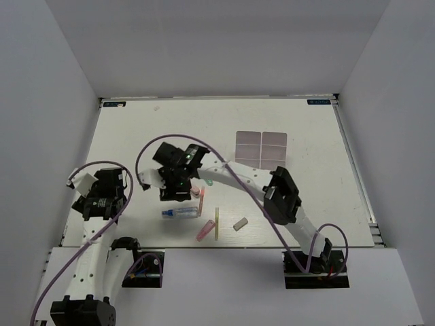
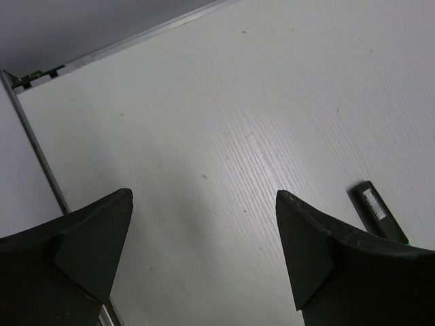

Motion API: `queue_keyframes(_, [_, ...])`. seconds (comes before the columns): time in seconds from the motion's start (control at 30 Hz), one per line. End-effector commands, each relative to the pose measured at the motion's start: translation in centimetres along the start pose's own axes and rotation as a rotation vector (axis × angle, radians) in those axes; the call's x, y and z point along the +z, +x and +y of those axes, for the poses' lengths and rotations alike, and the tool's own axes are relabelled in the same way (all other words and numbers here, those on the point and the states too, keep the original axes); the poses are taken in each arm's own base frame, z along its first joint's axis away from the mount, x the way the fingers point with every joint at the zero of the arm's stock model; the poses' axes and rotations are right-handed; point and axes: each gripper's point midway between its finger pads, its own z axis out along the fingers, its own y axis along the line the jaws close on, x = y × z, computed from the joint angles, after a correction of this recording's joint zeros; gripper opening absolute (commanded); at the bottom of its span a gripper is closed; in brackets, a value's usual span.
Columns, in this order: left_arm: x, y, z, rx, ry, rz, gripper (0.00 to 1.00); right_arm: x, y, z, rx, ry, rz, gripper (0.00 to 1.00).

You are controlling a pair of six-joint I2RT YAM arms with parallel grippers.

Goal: Sort the stationery into containers
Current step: Grab a piece of stationery with the right arm

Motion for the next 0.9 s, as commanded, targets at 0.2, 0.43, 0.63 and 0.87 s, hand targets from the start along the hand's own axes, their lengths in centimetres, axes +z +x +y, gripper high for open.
queue_keyframes(0.2, [-0.8,-2.6,1.9,-0.112,-0.052,-0.122,0.93,4.5,1.7,1.7,-0.012,0.081,0.211,0.65])
queue_keyframes(0.43, [-0.9,-2.7,2.0,-0.121,-0.053,-0.124,0.93,6.6,1.8,2.5,0.007,0.053,0.207,0.65])
queue_keyframes(0.63, [-1.0,-2.8,2.1,-0.132,-0.051,-0.135,0.93,8.6,3.0,2.8,0.043,0.000,0.219,0.65])
queue_keyframes(0.87, [-1.0,-2.9,2.1,-0.141,-0.047,-0.139,0.93,10.2,3.1,4.4,0.030,-0.044,0.223,0.65])
